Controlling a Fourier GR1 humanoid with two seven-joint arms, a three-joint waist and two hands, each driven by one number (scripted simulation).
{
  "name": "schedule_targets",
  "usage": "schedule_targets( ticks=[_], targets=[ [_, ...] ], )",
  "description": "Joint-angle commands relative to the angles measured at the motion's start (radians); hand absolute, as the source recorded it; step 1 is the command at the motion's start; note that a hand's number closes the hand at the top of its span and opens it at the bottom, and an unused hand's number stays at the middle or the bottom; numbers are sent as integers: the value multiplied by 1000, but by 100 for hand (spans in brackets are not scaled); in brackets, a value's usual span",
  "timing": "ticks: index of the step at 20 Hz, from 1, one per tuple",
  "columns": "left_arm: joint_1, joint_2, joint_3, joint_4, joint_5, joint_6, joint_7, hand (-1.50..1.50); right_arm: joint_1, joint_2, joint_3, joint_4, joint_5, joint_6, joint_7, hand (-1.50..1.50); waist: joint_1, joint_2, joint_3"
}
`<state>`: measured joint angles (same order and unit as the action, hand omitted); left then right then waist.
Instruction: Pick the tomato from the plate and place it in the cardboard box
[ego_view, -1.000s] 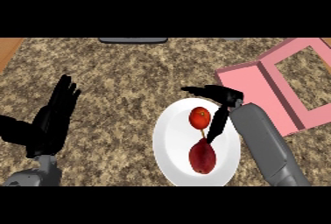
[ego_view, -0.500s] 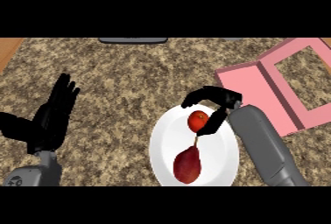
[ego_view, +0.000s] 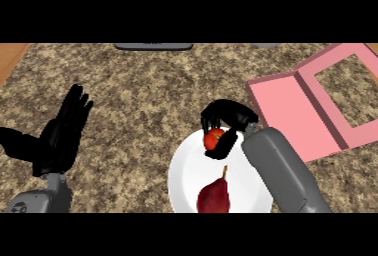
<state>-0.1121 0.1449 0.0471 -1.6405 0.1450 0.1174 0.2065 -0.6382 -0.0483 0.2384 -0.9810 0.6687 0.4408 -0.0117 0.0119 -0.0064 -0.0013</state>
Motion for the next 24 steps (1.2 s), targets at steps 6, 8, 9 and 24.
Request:
schedule_targets(
  ticks=[6, 8, 9, 24],
  targets=[
    [-25, -29, -49, 8, -22, 7, 19, 0, -68, 48, 371, -184, 114, -353, 561, 150, 46, -9, 0],
    [-15, -19, -37, 17, -9, -11, 7, 0, -90, 48, 481, -232, 129, -416, 678, 150, 54, -4, 0],
    [-11, -14, -30, 15, -6, -17, -4, 0, -114, 48, 519, -249, 131, -445, 744, 150, 54, -2, 0],
    [24, -19, -20, 6, -14, -15, -35, 0, -488, 48, 600, -474, 155, -582, 1344, 150, 21, -6, 0]
  ],
)
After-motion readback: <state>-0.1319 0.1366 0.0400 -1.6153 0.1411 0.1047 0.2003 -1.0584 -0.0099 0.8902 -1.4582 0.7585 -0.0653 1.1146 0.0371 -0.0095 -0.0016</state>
